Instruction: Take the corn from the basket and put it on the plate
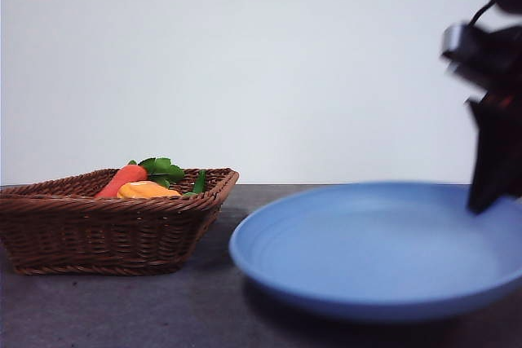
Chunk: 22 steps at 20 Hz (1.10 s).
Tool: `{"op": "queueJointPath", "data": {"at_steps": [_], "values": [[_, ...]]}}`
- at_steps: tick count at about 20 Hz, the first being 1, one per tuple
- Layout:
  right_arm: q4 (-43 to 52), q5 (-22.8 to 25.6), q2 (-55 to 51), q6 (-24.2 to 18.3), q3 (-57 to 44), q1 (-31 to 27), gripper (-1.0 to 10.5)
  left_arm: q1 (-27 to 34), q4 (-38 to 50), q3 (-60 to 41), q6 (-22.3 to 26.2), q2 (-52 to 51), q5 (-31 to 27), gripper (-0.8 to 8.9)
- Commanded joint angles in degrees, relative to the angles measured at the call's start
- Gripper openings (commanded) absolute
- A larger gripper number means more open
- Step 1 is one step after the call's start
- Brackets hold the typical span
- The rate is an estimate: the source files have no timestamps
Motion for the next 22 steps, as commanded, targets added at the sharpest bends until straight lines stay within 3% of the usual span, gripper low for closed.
{"op": "queueJointPath", "data": {"at_steps": [1,6,9,14,22], "values": [[-3.58,0.92,-5.79,-0.31,0.87,-1.09,0.0,-1.75,3.76,1.01,-3.63,2.89,-0.48,4.00],[-8.22,2.49,-18.78,-0.02,0.87,-3.17,0.0,-9.49,10.40,2.95,-9.62,13.99,-6.91,4.01],[-9.31,2.47,-22.97,0.20,0.87,-3.48,0.0,-15.06,13.77,5.99,-12.74,22.51,-13.70,4.01],[-9.97,2.43,-25.09,0.20,0.87,-3.48,0.0,-20.74,13.70,14.10,-16.76,38.71,-22.95,4.00],[-9.94,2.27,-25.07,-0.33,0.87,-3.48,0.0,-25.83,8.33,29.14,-18.69,60.26,-29.44,4.01]]}}
